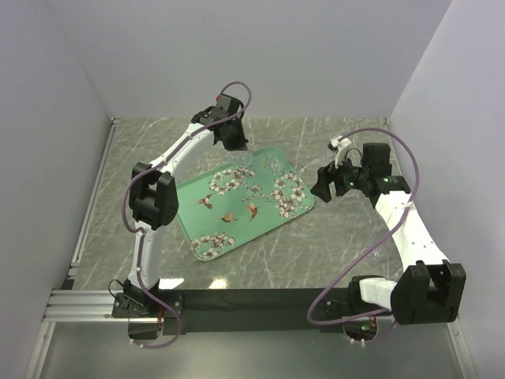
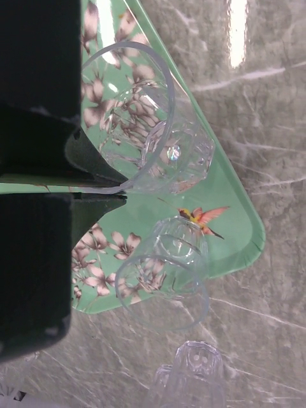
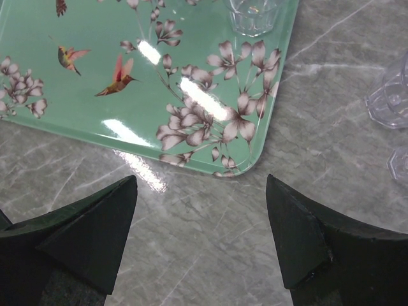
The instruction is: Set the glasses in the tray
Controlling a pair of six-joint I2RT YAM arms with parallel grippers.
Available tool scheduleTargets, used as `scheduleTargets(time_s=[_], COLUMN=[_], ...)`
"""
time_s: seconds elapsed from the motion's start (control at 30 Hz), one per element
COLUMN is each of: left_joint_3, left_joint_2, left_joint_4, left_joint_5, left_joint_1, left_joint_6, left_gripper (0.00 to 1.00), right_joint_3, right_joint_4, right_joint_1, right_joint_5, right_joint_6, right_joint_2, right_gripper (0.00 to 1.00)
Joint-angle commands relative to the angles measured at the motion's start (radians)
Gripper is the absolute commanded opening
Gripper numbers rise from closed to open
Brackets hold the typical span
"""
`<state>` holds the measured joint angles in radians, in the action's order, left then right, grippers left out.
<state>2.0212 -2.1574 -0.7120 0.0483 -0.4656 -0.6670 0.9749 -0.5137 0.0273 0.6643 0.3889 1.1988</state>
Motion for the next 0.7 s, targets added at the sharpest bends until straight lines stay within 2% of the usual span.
scheduleTargets(time_s=[0.0, 0.4, 0.47, 0.6, 0.67], left_joint_3=[0.083, 0.122, 0.128, 0.126, 0.123], left_joint_2=[-0.03, -0.084, -0.088, -0.09, -0.09], left_joint_4=[0.005, -0.02, -0.021, -0.009, -0.006], left_joint_5=[0.021, 0.007, 0.002, 0.016, 0.022], left_joint_1=[-0.025, -0.064, -0.065, -0.076, -0.08], left_joint_6=[-0.025, -0.033, -0.029, -0.026, -0.026], left_gripper=[0.0, 0.03, 0.07, 0.25, 0.29], right_joint_3=[0.008, 0.011, 0.013, 0.021, 0.024], right_joint_4=[0.03, 0.034, 0.032, 0.029, 0.026], right_joint_1=[-0.013, -0.023, -0.023, -0.023, -0.023], right_joint_5=[0.017, 0.017, 0.017, 0.017, 0.017], right_joint_6=[-0.001, -0.001, -0.001, 0.004, 0.005], right_joint_2=[-0.01, 0.002, 0.004, 0.007, 0.007], right_gripper=[0.88, 0.88, 0.88, 0.88, 0.88])
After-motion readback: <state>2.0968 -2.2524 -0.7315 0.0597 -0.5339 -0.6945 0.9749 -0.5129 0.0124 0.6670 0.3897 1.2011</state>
